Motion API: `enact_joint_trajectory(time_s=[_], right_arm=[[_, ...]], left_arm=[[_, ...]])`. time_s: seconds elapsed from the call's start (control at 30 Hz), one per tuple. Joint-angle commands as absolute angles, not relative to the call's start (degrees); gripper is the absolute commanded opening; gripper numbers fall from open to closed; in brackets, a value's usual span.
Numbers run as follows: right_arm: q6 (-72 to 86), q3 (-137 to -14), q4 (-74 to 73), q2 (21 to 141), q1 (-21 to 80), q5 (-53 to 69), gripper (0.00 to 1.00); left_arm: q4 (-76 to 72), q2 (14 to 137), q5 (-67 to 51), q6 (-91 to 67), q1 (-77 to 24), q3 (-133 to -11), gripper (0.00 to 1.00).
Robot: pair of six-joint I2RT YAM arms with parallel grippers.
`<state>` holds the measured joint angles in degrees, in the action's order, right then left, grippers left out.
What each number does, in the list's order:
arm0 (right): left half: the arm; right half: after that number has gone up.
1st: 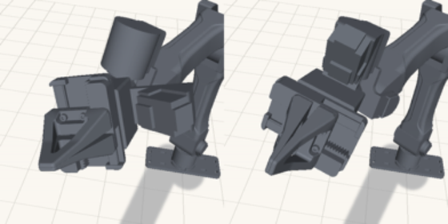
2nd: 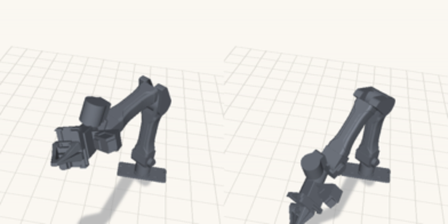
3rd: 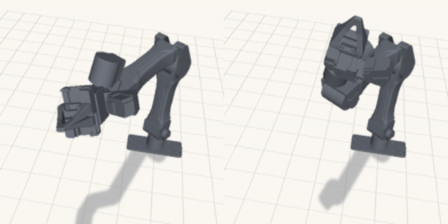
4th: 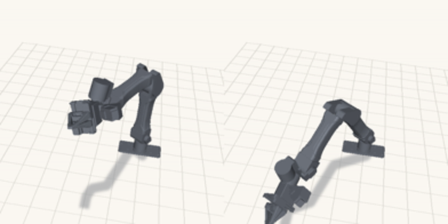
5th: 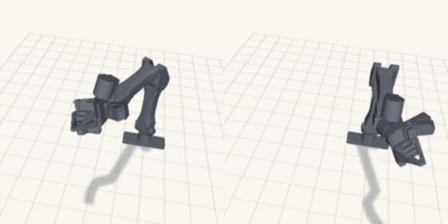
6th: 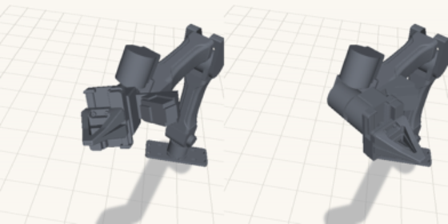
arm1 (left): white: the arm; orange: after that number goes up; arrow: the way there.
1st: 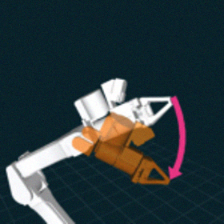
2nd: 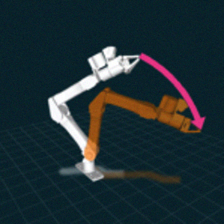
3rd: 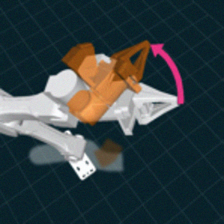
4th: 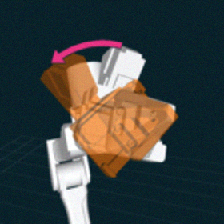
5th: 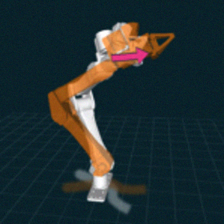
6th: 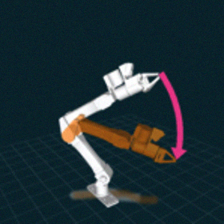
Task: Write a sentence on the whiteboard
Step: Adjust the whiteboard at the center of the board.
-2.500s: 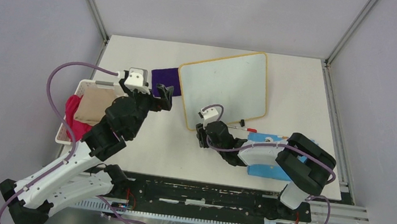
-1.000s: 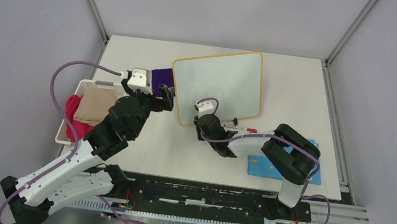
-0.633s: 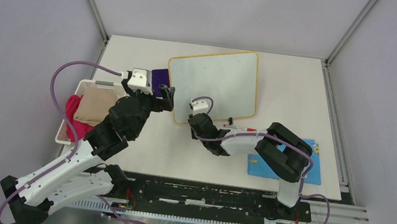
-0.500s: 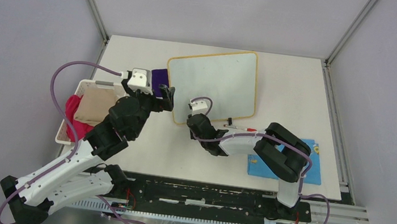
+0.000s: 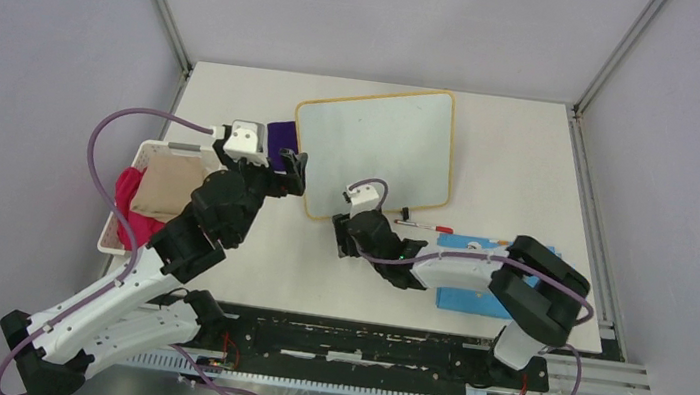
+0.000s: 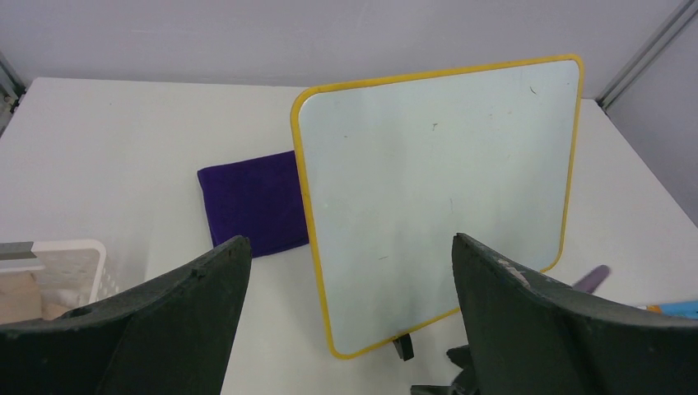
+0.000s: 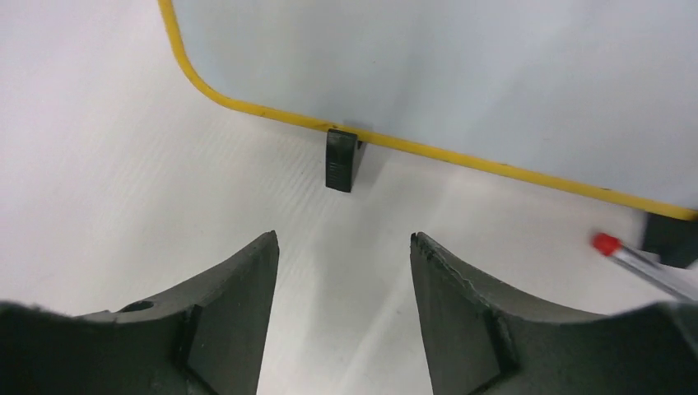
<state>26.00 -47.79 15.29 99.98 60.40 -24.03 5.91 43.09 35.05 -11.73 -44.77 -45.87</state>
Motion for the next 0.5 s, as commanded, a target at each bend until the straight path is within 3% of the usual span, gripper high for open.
enact_joint_trajectory(time_s=[0.0, 0.2, 0.47], right_arm=[[19.65, -42.2, 17.2, 87.38, 60.27, -23.88, 0.66], [15.49, -32.25, 17.75, 77.73, 49.68, -18.71, 0.57], [10.2, -32.39, 20.34, 79.91, 43.65, -13.74, 0.56]], left_arm=[[4.07, 41.97, 36.6, -8.9, -45.09, -46.49, 0.96], [3.78, 41.98, 36.42, -8.57, -45.09, -46.24, 0.96], [3.87, 43.73, 36.36, -8.36, -45.09, -46.33, 0.96]])
